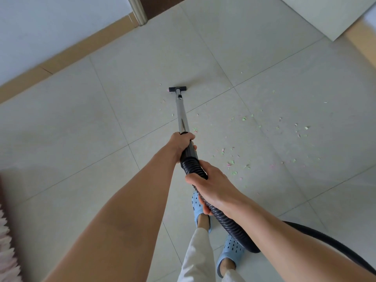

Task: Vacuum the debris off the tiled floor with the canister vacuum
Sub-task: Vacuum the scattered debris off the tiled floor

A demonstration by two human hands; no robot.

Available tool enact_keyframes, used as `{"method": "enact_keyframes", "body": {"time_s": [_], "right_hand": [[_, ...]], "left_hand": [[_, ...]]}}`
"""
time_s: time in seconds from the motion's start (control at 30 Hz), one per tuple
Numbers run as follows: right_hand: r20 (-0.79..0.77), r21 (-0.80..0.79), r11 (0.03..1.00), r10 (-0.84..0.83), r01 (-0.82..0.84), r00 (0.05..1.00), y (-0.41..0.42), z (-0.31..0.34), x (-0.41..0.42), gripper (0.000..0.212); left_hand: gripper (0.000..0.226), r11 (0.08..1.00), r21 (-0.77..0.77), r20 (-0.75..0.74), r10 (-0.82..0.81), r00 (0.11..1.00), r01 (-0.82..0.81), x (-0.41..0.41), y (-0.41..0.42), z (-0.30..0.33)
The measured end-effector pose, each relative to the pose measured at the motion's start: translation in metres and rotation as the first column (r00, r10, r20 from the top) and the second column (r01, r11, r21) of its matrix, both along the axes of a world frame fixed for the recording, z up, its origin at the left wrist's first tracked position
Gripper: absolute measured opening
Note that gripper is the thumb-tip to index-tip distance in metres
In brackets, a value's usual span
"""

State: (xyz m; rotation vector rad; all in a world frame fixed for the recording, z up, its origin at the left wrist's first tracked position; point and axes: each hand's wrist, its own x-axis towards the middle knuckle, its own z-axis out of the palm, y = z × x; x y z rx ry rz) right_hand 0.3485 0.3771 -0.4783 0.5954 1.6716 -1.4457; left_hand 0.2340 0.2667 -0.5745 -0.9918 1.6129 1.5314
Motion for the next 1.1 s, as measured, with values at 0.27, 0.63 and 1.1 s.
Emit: {"method": "enact_keyframes", "body": {"time_s": [0.27, 0.63, 1.1], "right_hand": [[0.003, -0.018, 0.999, 0.041, -0.041, 0.999, -0.013, 0.000, -0.002, 0.019], [-0.020, -0.016, 0.999, 0.033, -0.033, 0.999, -0.031, -0.002, -0.020, 0.014], [-0.006, -0.057, 0.998, 0.012, -0.013, 1.000, -0.074, -0.014, -0.097, 0.014]], "left_hand": [[0.027, 0.999, -0.015, 0.009, 0.045, 0.999, -0.045, 0.005, -0.020, 0.002], [0.032, 0.998, -0.020, -0.002, 0.055, 0.999, -0.055, -0.014, -0.038, -0.001], [0.027, 0.996, -0.087, -0.007, 0.000, 1.000, 0.000, -0.096, -0.080, -0.007]]}}
